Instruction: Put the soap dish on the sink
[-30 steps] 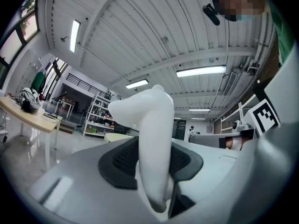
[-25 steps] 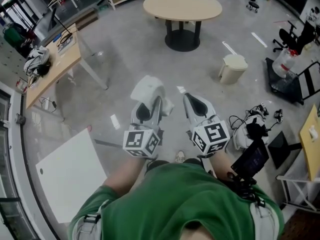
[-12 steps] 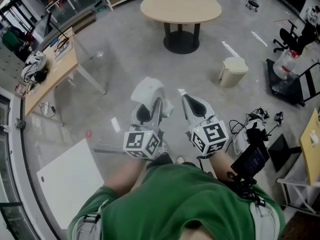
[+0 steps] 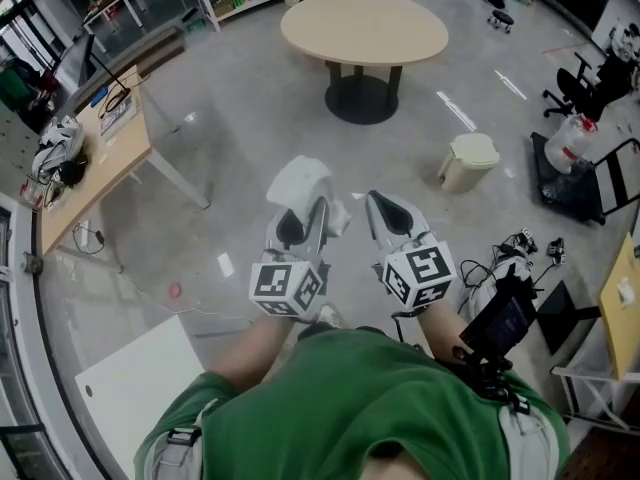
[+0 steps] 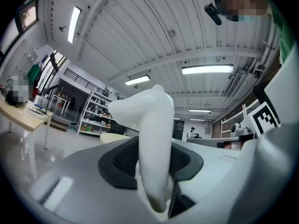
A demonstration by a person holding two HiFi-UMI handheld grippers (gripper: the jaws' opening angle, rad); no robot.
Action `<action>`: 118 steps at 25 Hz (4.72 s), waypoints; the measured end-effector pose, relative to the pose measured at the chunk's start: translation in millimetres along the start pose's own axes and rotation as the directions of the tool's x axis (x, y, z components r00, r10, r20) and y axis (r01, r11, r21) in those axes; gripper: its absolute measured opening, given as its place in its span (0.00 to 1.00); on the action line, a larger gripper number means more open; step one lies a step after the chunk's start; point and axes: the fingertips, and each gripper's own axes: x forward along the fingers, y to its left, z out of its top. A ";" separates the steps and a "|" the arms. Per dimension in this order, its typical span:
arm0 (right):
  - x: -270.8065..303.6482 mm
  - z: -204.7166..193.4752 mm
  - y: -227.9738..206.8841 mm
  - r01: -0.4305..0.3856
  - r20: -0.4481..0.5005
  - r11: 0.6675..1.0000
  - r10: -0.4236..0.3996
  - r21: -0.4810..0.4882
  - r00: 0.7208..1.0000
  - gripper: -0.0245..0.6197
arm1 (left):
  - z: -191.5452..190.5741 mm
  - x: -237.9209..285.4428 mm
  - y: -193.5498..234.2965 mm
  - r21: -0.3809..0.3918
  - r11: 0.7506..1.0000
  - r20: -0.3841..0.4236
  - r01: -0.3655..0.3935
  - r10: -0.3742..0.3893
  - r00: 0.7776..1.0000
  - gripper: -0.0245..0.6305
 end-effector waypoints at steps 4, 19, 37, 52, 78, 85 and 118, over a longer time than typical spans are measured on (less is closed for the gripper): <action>32.2 3.0 -1.0 0.026 0.001 1.000 -0.026 0.001 1.000 0.04 | 5.6 18.7 28.6 -0.006 1.000 -0.003 0.018 -0.018 1.000 0.27; 100.0 -2.2 -44.9 0.086 -0.026 0.996 -0.086 0.006 0.996 0.04 | -5.4 92.2 63.5 -0.027 0.998 -0.035 0.052 -0.053 0.998 0.27; 162.1 17.8 -191.1 0.022 -0.015 1.000 -0.022 0.014 1.000 0.04 | -17.8 247.1 37.5 0.007 1.000 -0.029 -0.012 0.012 1.000 0.27; 209.5 11.9 -245.9 0.027 -0.042 0.999 -0.026 0.044 0.999 0.04 | -29.9 319.5 48.5 0.006 1.000 -0.068 -0.001 0.001 0.998 0.27; 370.3 32.7 -278.7 0.118 -0.043 0.993 -0.117 0.009 0.992 0.04 | -12.7 434.2 173.6 -0.052 0.997 -0.057 0.058 -0.061 0.996 0.27; 401.4 31.7 -316.3 0.101 -0.056 0.995 -0.099 0.017 0.993 0.04 | -22.0 479.8 182.1 -0.051 0.998 -0.077 0.035 -0.039 0.996 0.27; 532.9 20.8 -519.9 0.055 -0.130 0.994 -0.043 0.089 0.991 0.04 | -70.0 710.6 193.0 -0.036 0.999 -0.165 -0.040 0.034 0.986 0.27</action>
